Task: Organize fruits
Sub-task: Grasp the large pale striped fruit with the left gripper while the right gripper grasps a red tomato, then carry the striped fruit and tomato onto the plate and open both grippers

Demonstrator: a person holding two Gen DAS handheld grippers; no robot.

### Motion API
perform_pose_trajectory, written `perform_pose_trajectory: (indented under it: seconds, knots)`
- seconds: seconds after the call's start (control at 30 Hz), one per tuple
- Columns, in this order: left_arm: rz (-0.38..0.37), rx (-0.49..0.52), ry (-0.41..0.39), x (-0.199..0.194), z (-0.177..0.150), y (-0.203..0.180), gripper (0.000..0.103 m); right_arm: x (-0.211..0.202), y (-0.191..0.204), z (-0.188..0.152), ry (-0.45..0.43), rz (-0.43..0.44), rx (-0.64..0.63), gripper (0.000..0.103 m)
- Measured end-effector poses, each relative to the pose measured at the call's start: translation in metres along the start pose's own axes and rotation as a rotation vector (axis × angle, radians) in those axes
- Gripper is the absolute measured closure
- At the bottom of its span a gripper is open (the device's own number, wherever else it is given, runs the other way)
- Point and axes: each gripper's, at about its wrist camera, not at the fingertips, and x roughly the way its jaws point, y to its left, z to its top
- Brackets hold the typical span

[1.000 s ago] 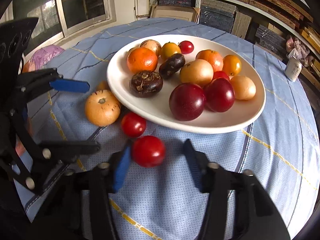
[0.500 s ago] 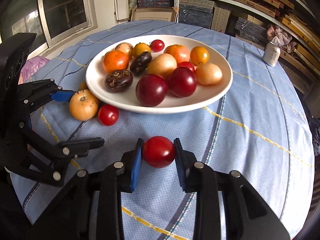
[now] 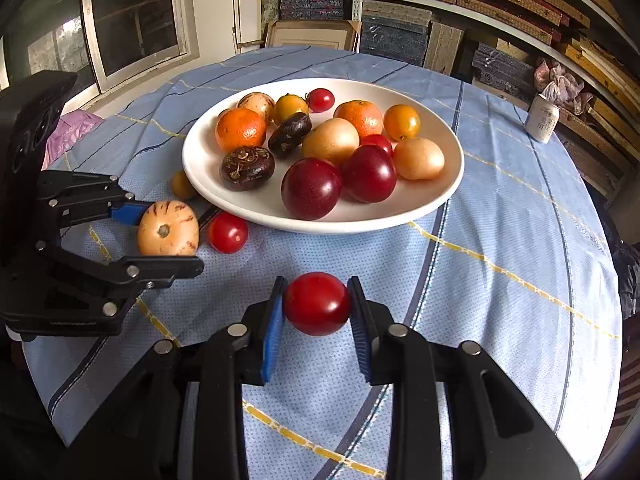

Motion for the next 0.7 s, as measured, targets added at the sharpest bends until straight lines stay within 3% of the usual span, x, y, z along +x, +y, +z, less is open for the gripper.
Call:
perform_pose_trajectory:
  seconds: [0.37, 0.7]
  knots:
    - [0.008, -0.018, -0.089, -0.035, 0.016, 0.009, 0.058, -0.024, 0.002, 0.011, -0.077, -0.023, -0.022, 0.073]
    - [0.017, -0.044, -0.134, -0.037, 0.054, 0.028, 0.058, -0.038, 0.001, 0.052, -0.149, -0.099, -0.118, 0.073]
